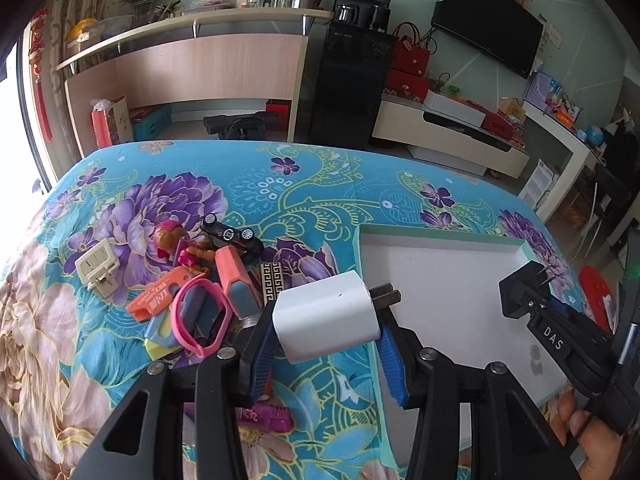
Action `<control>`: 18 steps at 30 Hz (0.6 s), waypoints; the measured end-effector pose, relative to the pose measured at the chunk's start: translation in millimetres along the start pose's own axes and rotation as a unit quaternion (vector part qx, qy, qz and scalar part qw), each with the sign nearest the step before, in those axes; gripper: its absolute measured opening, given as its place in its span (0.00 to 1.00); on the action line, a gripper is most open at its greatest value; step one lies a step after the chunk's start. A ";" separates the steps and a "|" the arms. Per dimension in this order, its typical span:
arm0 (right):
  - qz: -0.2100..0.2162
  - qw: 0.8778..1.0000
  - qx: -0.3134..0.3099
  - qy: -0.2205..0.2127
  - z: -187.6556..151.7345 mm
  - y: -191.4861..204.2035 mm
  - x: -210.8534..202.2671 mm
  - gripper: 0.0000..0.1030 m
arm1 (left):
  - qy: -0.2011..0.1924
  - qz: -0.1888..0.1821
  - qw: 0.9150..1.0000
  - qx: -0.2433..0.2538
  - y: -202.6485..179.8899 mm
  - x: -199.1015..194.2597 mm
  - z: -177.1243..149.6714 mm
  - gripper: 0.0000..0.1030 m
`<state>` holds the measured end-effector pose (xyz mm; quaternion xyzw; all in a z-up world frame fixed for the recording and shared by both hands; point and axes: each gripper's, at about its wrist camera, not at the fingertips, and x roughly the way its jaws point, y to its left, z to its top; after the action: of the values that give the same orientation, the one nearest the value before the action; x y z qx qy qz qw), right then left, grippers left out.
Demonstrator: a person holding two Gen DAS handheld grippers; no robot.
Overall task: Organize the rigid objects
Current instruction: 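Lower the white charger into the tray and open the left tool while the right tool carries the black charger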
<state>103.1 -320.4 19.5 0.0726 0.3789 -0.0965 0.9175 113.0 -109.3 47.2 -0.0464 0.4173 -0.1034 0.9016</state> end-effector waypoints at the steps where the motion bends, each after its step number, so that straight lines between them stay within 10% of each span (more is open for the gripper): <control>1: -0.004 1.000 0.010 0.002 0.2 -7.7 1.4 0.29 | 0.005 -0.004 1.000 0.008 -6.2 2.7 1.8 0.48; 18: -0.096 0.993 0.065 0.007 -4.7 -67.5 5.4 0.29 | 0.040 -0.033 0.994 0.095 -95.0 68.5 14.3 0.48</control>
<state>88.0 -385.6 8.3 0.0959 0.3838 -0.2075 0.8947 153.1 -217.3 21.8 0.0295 0.4396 -0.1741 0.8807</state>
